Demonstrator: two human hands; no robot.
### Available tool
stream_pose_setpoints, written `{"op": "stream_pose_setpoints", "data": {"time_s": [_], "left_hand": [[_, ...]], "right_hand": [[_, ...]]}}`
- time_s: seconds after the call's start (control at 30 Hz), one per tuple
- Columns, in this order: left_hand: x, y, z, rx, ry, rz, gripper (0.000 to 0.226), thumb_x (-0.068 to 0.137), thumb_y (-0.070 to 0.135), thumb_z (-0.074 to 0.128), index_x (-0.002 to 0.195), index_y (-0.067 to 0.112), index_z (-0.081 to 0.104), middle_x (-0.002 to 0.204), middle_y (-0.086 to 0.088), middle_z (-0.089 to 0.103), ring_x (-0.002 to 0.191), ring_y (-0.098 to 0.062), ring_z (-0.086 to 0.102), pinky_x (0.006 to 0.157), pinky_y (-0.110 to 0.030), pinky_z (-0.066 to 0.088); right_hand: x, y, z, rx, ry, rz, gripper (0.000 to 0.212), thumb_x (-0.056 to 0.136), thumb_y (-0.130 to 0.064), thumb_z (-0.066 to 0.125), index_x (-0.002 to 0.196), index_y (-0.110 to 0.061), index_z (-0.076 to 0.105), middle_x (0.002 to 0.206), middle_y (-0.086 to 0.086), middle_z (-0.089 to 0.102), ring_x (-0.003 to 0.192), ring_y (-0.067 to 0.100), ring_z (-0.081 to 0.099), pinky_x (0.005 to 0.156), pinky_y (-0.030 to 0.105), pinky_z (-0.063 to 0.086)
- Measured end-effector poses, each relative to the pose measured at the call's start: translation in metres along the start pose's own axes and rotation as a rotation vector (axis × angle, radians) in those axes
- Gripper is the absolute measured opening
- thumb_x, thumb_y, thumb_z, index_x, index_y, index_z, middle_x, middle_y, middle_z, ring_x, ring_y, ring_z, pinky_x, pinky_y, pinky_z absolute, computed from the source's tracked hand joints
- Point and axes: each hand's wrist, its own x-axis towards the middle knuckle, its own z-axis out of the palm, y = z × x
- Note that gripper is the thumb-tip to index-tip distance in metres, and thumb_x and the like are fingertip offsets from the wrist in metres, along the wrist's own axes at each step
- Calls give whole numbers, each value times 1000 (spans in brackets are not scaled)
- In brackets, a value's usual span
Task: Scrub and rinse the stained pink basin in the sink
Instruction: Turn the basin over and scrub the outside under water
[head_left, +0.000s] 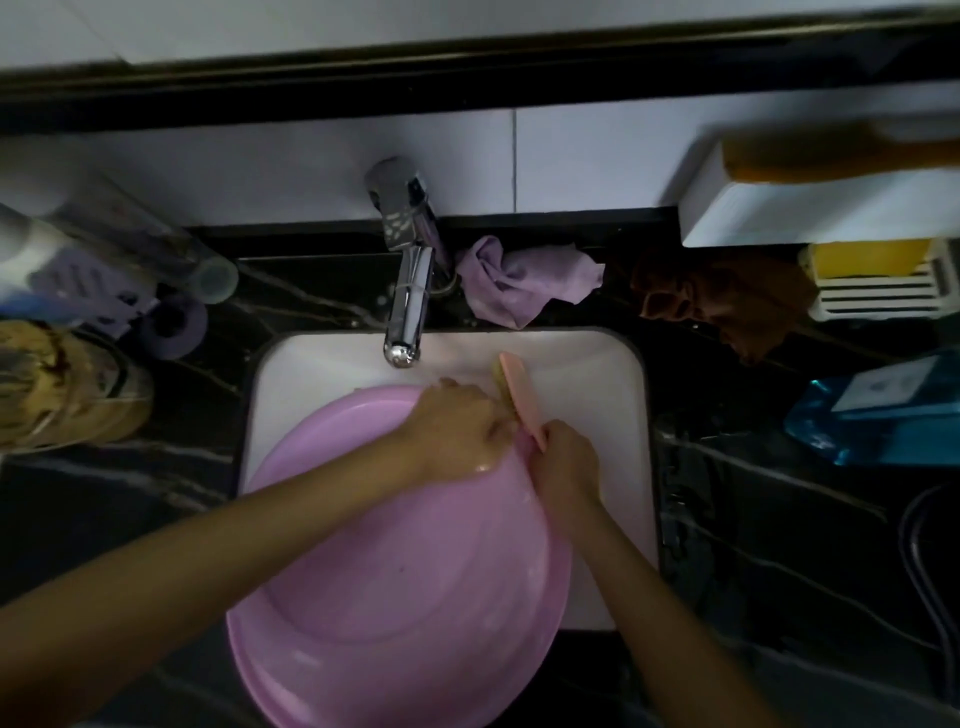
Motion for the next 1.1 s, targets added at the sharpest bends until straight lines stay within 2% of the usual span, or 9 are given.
{"op": "stream_pose_setpoints", "data": {"time_s": [0.07, 0.2, 0.4, 0.57, 0.63, 0.73, 0.87, 0.97, 1.1], "left_hand": [[-3, -6, 1, -35, 5, 36, 56, 82, 50, 19, 102, 26, 66, 100, -4, 67, 96, -26, 60, 86, -35, 43], [6, -47, 4, -47, 13, -325, 61, 83, 56, 20, 97, 19, 67, 104, -7, 67, 100, -30, 62, 80, -29, 46], [-1, 8, -4, -15, -3, 45, 54, 83, 49, 25, 100, 23, 69, 101, -4, 69, 99, -25, 59, 87, -30, 36], [-5, -56, -3, -99, 35, -379, 67, 84, 58, 14, 99, 19, 67, 101, -7, 69, 97, -30, 62, 78, -30, 44], [-16, -43, 3, -58, 114, -240, 74, 75, 56, 6, 104, 22, 65, 103, -5, 68, 97, -28, 62, 79, -31, 41], [-30, -13, 6, -79, 106, 10, 60, 78, 51, 19, 116, 33, 62, 115, 6, 64, 108, -19, 54, 91, -35, 30], [-27, -24, 1, -170, 123, -19, 61, 79, 59, 21, 115, 32, 62, 118, 10, 63, 111, -18, 55, 93, -30, 28], [-24, -25, 5, -137, 105, -26, 65, 77, 61, 19, 115, 30, 61, 118, 9, 63, 110, -19, 56, 97, -32, 30], [-18, -27, 11, -158, 82, -78, 63, 76, 63, 22, 112, 30, 62, 113, 9, 65, 108, -16, 57, 95, -29, 32]], "right_hand": [[0, 0, 1, -14, 6, -5, 20, 92, -25, 50, 92, -8, 58, 99, 16, 66, 93, 34, 61, 75, 35, 45], [2, 1, 0, -69, 20, -20, 14, 88, -14, 49, 95, -5, 58, 101, 17, 65, 96, 35, 61, 72, 35, 43], [1, 0, 2, -39, 29, -17, 30, 93, -36, 49, 89, -8, 59, 96, 15, 66, 91, 33, 62, 68, 32, 42], [2, 0, 1, -46, 46, -31, 14, 88, -14, 50, 91, -5, 60, 98, 17, 66, 94, 34, 62, 66, 30, 36], [2, -2, 3, -33, 38, -32, 16, 88, -14, 50, 93, -4, 62, 100, 17, 66, 96, 34, 61, 71, 32, 42], [2, -3, 5, 4, 25, -13, 21, 91, -19, 52, 95, -2, 63, 102, 18, 66, 97, 34, 62, 75, 34, 45], [0, -1, 0, 12, 19, -21, 22, 89, -20, 53, 95, -3, 66, 99, 15, 67, 94, 32, 63, 65, 28, 39], [7, 7, -12, 38, -143, 58, 39, 85, -36, 59, 99, 0, 67, 96, 16, 68, 88, 31, 65, 57, 26, 38], [4, 26, -24, 322, -347, 270, 37, 84, -35, 64, 87, 2, 63, 69, 10, 61, 54, 22, 54, 43, 20, 34]]}}
